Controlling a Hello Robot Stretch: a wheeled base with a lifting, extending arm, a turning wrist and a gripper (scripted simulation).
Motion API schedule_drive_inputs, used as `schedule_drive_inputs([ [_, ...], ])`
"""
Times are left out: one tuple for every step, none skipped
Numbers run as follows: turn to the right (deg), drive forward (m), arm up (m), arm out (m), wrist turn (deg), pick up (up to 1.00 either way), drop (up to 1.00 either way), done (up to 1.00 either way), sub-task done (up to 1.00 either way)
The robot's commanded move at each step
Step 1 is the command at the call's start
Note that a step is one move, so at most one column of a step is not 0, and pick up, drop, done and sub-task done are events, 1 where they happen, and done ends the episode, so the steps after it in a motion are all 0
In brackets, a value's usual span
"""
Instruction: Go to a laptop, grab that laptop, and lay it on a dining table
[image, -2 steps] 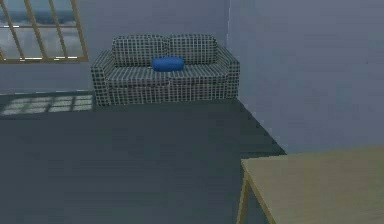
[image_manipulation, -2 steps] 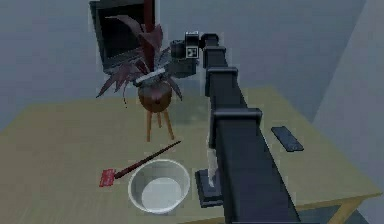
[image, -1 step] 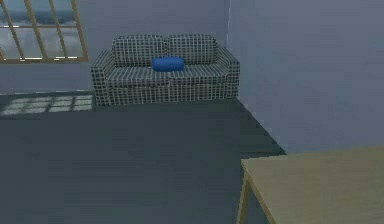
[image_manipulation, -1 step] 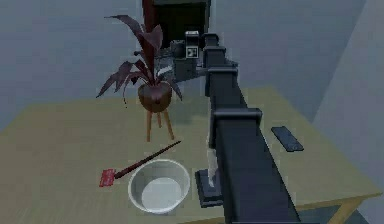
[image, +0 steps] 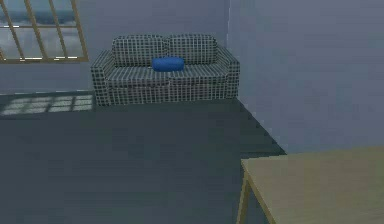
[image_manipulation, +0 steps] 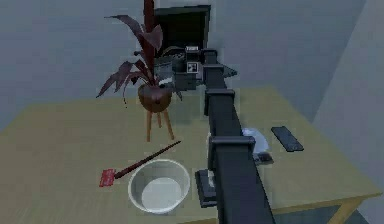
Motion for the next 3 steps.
schedule_drive_inputs([
  [0.0, 0.0, -0.32, 0.0, 0.0, 0.0, 0.0, 0.0, 0.0],
  [0.0, 0.0, 0.0, 0.0, 0.0, 0.0, 1.0, 0.0, 0.0],
  [0.0, 0.0, 0.04, 0.0, 0.0, 0.0, 0.0, 0.0, 0.0],
])
